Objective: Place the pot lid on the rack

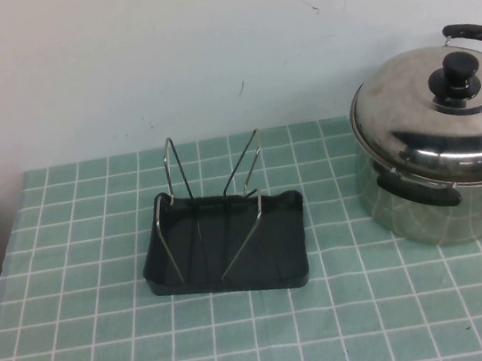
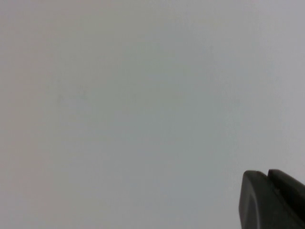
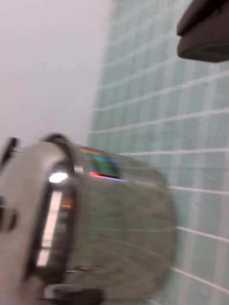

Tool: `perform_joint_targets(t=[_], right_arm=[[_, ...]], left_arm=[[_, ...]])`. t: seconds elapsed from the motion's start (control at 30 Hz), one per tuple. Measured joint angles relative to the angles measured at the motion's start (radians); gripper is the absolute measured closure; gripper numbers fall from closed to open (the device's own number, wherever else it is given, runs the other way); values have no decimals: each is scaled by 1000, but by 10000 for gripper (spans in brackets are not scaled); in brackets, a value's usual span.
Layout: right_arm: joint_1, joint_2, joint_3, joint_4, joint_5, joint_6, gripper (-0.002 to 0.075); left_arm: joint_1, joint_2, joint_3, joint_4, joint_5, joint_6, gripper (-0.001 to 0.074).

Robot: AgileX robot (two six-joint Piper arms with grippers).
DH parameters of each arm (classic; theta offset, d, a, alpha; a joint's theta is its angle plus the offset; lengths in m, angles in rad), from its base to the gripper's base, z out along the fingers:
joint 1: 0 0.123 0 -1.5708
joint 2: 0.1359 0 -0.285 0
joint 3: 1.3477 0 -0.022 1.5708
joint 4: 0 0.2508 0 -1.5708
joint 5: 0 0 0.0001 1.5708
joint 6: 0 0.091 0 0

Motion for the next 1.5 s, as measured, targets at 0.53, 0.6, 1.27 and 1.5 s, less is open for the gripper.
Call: perform_joint_targets(t=[0.53,0.6,1.27,1.5], right_arm=[[0,-2,-12,104,-952,-30,727],[0,-2,-66,140,-849,-39,727],[35,636,-564,115,-356,-123,727],[146,926,-565,-148,-685,36,727]], left_arm=[[0,0,-34,0,15,-10,738],[0,0,-34,0,17,-25,738],[0,425,-115,434,-258,-531,738],[0,558,-115,921,-631,-1000,738]])
